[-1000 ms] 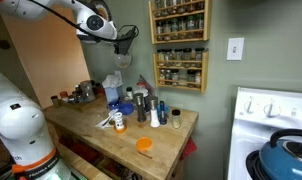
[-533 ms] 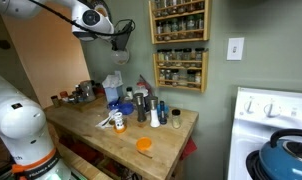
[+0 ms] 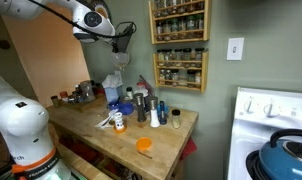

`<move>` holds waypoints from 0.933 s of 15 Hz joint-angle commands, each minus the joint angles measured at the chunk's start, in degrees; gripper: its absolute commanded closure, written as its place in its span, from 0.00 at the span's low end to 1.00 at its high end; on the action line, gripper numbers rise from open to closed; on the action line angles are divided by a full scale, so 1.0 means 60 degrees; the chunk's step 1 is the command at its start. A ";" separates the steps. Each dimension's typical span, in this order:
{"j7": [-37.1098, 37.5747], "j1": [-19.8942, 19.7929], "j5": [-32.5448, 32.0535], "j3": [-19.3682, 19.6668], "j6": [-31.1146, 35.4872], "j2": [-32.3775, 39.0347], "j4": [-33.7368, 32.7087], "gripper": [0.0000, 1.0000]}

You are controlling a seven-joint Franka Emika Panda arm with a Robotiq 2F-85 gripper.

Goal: Pour the contents in the white bowl into the blue vessel on the right

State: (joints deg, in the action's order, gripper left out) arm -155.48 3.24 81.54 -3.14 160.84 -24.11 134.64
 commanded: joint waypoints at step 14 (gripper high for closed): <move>-0.0291 0.4186 -0.0931 0.3628 0.1740 -0.0662 0.0747 0.98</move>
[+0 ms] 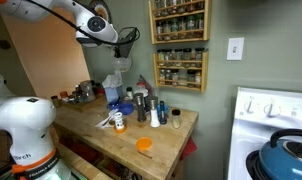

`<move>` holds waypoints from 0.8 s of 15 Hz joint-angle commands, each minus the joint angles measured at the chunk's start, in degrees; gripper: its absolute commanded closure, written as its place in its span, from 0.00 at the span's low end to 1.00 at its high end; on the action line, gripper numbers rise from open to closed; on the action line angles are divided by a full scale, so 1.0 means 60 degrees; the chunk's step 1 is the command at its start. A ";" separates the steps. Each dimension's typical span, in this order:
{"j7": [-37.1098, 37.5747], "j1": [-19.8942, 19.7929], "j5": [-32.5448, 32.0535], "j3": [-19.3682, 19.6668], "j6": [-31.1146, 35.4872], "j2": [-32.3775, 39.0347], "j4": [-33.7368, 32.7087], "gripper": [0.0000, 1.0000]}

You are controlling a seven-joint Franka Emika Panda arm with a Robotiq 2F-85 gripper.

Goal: Pour the contents in the white bowl into the blue vessel on the right

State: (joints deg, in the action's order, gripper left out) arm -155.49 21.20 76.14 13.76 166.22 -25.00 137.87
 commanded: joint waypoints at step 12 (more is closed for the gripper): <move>0.0000 0.4301 -0.0626 0.3285 0.2294 -0.0808 0.0306 0.93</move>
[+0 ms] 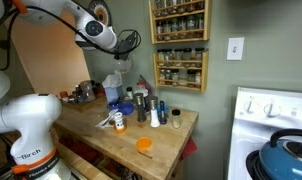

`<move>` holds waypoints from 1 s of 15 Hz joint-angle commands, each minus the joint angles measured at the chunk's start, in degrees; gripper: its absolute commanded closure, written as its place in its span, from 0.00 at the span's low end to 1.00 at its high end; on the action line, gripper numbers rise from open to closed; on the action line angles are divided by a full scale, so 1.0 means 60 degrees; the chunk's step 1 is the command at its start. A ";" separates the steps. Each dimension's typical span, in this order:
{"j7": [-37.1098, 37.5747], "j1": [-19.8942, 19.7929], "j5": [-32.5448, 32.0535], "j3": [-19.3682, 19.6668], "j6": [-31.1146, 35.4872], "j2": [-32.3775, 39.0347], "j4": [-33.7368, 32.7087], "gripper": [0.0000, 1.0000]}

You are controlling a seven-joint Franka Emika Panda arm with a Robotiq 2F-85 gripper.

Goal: Pour the contents in the white bowl into the blue vessel on the right

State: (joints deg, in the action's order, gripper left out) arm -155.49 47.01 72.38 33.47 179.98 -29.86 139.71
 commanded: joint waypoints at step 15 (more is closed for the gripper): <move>-0.0396 0.2407 -0.0821 0.1034 0.2915 -0.1819 0.0595 0.98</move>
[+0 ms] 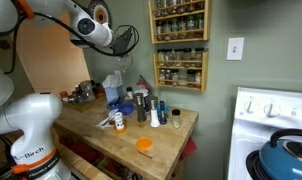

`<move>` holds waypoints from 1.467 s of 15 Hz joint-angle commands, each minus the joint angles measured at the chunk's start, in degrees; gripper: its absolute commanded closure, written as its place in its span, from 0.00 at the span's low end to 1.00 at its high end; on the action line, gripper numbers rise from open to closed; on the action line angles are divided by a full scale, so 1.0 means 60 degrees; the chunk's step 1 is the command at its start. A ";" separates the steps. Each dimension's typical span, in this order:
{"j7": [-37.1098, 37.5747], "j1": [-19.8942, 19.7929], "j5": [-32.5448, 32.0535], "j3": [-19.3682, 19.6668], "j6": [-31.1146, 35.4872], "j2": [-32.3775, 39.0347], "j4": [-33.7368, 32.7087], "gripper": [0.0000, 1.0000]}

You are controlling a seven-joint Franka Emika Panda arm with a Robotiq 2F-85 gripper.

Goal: Pour the contents in the white bowl into the blue vessel on the right

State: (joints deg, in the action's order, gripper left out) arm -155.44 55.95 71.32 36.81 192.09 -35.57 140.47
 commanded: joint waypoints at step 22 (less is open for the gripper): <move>0.5074 0.3472 -0.8081 0.3850 0.3627 -0.0207 0.2453 0.93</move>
State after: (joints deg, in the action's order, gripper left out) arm -136.37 82.57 31.31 61.39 217.06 -42.73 153.66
